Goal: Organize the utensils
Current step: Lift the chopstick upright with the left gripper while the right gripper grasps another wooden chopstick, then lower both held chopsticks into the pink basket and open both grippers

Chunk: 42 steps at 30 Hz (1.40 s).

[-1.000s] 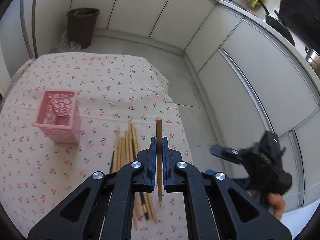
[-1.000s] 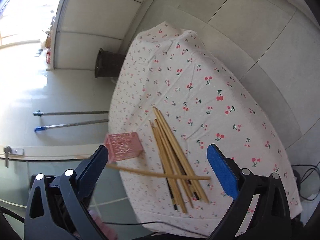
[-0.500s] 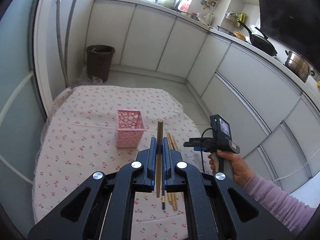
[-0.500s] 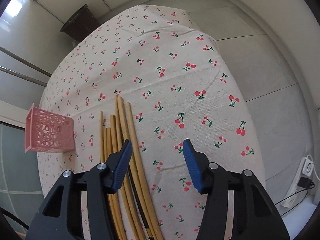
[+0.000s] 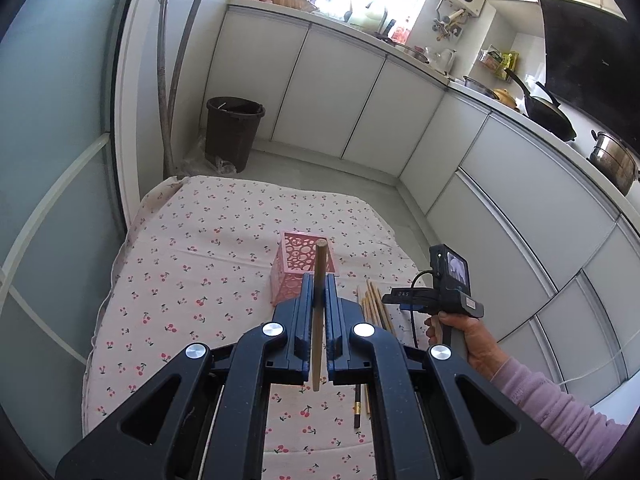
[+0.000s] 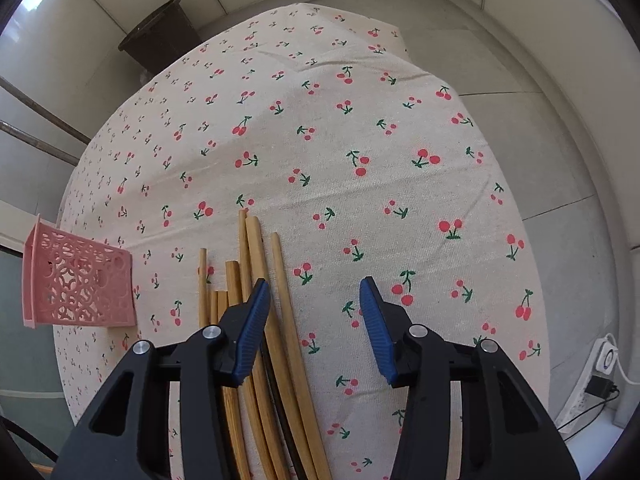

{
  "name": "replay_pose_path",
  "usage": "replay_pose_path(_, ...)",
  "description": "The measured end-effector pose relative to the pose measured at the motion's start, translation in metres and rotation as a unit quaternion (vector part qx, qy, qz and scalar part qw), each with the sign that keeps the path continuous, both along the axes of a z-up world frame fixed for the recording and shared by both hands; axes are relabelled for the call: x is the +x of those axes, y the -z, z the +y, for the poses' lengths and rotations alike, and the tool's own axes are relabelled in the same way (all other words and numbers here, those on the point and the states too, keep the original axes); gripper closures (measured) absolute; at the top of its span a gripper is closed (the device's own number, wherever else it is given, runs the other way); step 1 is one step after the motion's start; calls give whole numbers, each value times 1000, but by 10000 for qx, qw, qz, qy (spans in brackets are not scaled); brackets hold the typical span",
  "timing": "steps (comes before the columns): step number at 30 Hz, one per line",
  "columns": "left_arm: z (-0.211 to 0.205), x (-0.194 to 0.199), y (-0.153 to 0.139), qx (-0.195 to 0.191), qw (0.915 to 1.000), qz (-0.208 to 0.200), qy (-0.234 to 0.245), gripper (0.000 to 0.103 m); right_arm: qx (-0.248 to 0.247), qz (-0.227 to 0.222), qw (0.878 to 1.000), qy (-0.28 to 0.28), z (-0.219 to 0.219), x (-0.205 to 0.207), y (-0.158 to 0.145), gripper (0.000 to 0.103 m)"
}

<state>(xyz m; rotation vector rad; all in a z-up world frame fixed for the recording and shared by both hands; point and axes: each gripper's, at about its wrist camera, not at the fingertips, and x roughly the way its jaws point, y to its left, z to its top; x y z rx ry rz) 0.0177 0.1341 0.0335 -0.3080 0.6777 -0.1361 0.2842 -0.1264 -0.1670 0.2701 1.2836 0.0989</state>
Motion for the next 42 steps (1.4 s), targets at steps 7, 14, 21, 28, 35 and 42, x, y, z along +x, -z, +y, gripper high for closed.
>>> replay_pose_path(7,-3,3,3,-8,10000,85,5,98,-452,-99,9985,-287,12,-2,0,61)
replay_pose_path(14,-6,2,0,192,9998,-7,-87,98,-757,-236,9950,-605,29,-12,-4,97)
replay_pose_path(21,-3,-1,-3,91,9998,-116,-150,98,-293,-845,9951,-415,-8,-34,-56,97)
replay_pose_path(28,-4,1,-23,44,9989,-344,-313,98,297,-1757,9835,-295,-37,-84,-148,97)
replay_pose_path(35,-5,16,-54,45,9962,-657,-567,98,1352,-2700,9533,39,-39,-83,-230,97)
replay_pose_path(42,4,64,-75,-105,9926,-898,-808,98,1927,-3045,9327,146,-13,-51,-262,97)
